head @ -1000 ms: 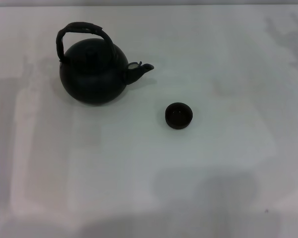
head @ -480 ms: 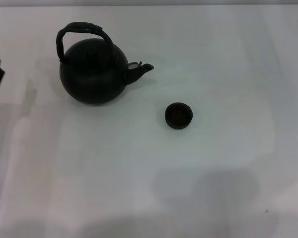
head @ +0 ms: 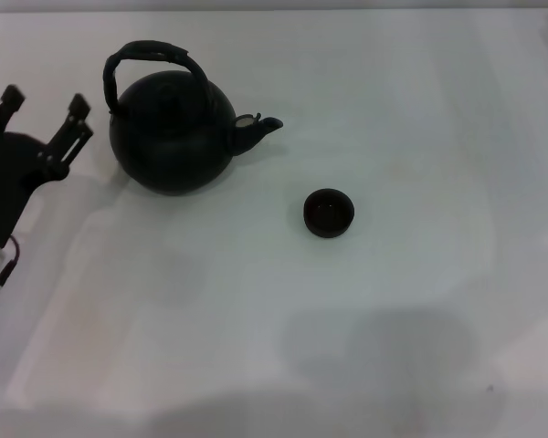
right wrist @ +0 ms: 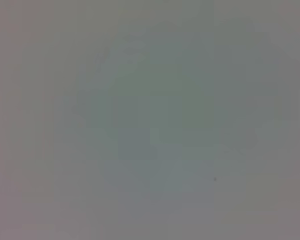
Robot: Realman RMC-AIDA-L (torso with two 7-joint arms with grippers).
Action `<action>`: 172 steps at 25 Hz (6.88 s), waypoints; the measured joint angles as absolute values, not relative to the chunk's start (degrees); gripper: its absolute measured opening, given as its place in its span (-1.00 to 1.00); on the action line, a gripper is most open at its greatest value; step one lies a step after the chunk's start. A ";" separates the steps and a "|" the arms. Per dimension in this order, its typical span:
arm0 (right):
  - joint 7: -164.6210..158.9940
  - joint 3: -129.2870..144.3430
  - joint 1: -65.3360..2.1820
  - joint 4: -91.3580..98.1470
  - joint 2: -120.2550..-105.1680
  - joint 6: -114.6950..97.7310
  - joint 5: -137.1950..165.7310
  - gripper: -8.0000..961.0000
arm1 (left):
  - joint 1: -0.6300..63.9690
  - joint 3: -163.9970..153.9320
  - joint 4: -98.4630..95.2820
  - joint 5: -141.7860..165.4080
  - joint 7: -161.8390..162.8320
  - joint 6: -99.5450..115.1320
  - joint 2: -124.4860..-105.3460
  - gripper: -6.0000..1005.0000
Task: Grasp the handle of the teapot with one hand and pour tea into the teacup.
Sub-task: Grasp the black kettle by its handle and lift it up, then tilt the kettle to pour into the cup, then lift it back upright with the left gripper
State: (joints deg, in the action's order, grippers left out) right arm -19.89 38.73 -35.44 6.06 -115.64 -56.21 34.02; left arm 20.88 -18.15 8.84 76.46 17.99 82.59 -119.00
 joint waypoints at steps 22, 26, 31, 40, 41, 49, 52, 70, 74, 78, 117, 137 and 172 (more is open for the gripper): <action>-20.31 39.12 -35.08 6.00 -115.59 -56.18 33.92 0.75 | 26.43 -18.10 7.73 78.75 16.73 74.53 -119.25 0.76; -20.32 39.03 -35.11 6.02 -115.56 -56.18 33.92 0.75 | 27.34 -17.90 7.73 78.56 16.49 73.00 -119.27 0.75; -20.35 39.23 -35.33 6.38 -115.48 -56.18 33.95 0.75 | 28.59 -17.90 7.73 78.54 16.47 71.91 -119.23 0.73; -20.36 38.92 -35.19 6.75 -115.49 -56.09 34.02 0.75 | 29.26 -17.93 7.65 78.70 16.46 70.74 -119.17 0.65; -20.36 38.85 -35.12 6.76 -115.49 -56.07 34.02 0.75 | 29.16 -17.93 7.64 78.73 16.46 70.63 -119.18 0.64; -20.39 39.06 -35.10 6.77 -115.49 -55.87 34.01 0.75 | 28.73 -18.08 7.64 79.00 16.49 70.13 -119.27 0.61; -20.37 39.24 -35.14 6.77 -115.49 -55.48 34.01 0.75 | 28.64 -18.11 7.64 79.02 16.50 69.49 -119.30 0.61; -20.32 38.86 -34.50 6.63 -115.49 -55.24 34.01 0.75 | 28.92 -17.94 7.71 79.01 16.43 69.25 -119.39 0.31; -20.26 38.93 -34.69 6.70 -115.49 -54.52 34.01 0.75 | 29.19 -17.93 7.64 79.01 16.43 68.84 -119.46 0.32; -20.22 38.85 -34.89 6.72 -115.49 -54.10 34.01 0.75 | 29.21 -17.93 7.64 78.83 16.43 68.80 -119.45 0.20; -20.36 38.67 -34.18 6.20 -115.49 -53.88 33.40 0.75 | 36.33 -16.88 6.86 83.30 4.70 70.83 -119.23 -0.79; -20.05 38.67 -34.01 6.78 -115.40 -51.36 30.58 0.75 | 37.04 -16.93 6.62 89.60 -0.66 72.24 -119.13 -0.79; -20.39 38.67 -35.45 6.52 -115.77 -50.98 30.51 0.75 | 40.08 -17.78 1.92 95.54 -2.52 71.88 -119.25 -0.78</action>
